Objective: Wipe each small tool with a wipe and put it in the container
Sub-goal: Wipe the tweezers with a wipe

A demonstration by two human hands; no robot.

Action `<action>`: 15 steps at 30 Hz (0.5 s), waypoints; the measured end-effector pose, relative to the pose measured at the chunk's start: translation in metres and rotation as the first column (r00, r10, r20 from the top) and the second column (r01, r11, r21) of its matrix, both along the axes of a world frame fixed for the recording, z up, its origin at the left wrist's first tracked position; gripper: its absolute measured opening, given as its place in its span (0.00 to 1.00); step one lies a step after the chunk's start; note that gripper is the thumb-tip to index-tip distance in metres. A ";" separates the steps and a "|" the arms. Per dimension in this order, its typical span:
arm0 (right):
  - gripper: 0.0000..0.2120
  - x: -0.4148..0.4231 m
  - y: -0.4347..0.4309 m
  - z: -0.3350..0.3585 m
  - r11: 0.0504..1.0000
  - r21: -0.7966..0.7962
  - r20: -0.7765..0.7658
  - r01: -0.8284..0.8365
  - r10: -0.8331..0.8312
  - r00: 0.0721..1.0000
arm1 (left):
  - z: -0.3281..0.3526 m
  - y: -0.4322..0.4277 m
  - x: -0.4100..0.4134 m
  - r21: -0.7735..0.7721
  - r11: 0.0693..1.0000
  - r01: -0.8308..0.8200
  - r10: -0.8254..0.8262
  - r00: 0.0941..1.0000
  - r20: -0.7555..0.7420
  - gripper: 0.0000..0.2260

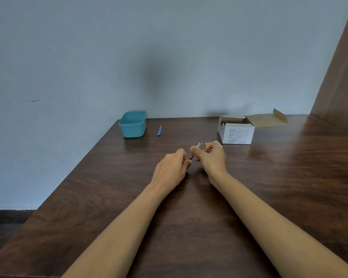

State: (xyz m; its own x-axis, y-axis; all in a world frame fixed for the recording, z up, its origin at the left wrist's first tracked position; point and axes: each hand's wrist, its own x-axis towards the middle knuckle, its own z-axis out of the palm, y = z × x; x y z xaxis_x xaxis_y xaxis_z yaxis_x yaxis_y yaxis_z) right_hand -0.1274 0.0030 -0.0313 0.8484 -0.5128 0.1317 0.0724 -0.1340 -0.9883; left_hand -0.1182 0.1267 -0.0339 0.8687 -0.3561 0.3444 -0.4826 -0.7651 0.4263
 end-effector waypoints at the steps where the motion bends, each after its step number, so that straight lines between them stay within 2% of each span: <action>1: 0.16 0.000 0.002 -0.001 1.000 -0.029 -0.004 -0.009 0.009 1.000 | 0.000 0.000 0.000 -0.015 1.000 -0.001 0.001 1.000 0.002 0.05; 4: 0.15 0.000 0.007 -0.003 0.995 -0.092 -0.008 -0.026 0.025 1.000 | -0.001 0.002 0.000 -0.079 0.997 0.002 -0.002 1.000 0.010 0.05; 8: 0.16 0.001 0.001 0.001 0.994 0.084 -0.001 -0.075 0.075 0.997 | 0.001 0.001 -0.002 -0.178 0.984 0.002 0.003 1.000 0.027 0.08; 12: 0.18 0.004 -0.007 0.003 0.968 0.228 0.006 -0.104 0.105 0.994 | 0.003 -0.002 -0.006 -0.097 0.995 0.008 -0.007 1.000 0.012 0.10; 15: 0.17 0.003 -0.009 0.006 0.949 0.275 -0.006 -0.156 0.164 0.986 | 0.003 -0.001 -0.007 -0.118 0.992 0.036 -0.036 0.999 0.004 0.10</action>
